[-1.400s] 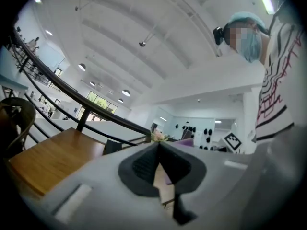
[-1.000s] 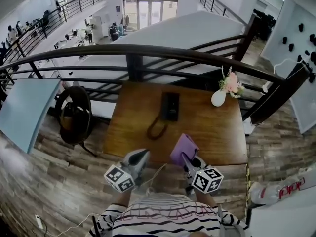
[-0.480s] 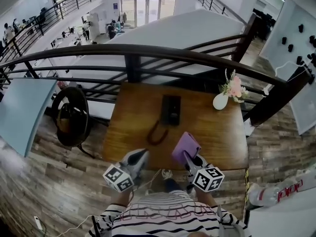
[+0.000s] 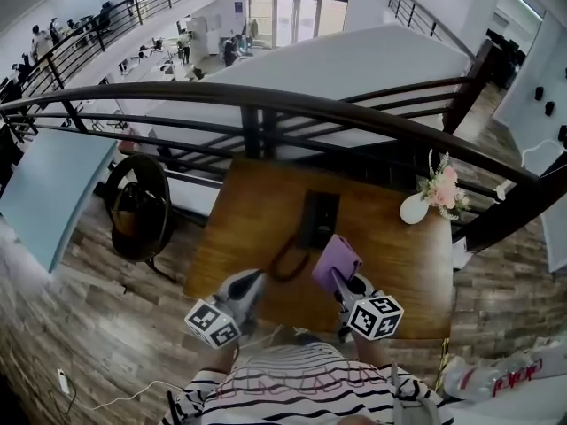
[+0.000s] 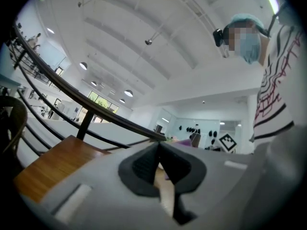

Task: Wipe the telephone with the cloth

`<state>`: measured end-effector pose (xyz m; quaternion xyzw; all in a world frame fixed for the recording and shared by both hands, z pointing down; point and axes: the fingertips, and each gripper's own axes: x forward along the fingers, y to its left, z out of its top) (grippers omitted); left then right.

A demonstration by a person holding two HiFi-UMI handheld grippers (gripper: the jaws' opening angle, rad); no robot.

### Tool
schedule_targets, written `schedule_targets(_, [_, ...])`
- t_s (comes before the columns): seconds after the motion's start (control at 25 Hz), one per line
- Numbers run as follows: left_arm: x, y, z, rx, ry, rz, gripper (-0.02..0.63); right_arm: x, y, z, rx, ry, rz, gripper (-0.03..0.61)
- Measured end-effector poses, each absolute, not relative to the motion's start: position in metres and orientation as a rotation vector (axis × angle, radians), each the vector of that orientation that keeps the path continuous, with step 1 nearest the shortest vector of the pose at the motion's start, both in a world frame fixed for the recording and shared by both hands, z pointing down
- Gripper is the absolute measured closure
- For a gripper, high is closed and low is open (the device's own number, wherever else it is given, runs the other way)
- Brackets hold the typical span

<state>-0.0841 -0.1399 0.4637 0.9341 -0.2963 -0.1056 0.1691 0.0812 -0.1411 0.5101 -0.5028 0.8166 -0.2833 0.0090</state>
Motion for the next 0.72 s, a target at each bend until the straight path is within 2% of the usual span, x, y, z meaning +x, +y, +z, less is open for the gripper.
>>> schedule_targets(0.72, [-0.061, -0.218, 0.496, 2.553, -0.989, -0.219, 0.611, 0.102, -0.321, 0.552, -1.49, 2.704, -0.89, 0.54])
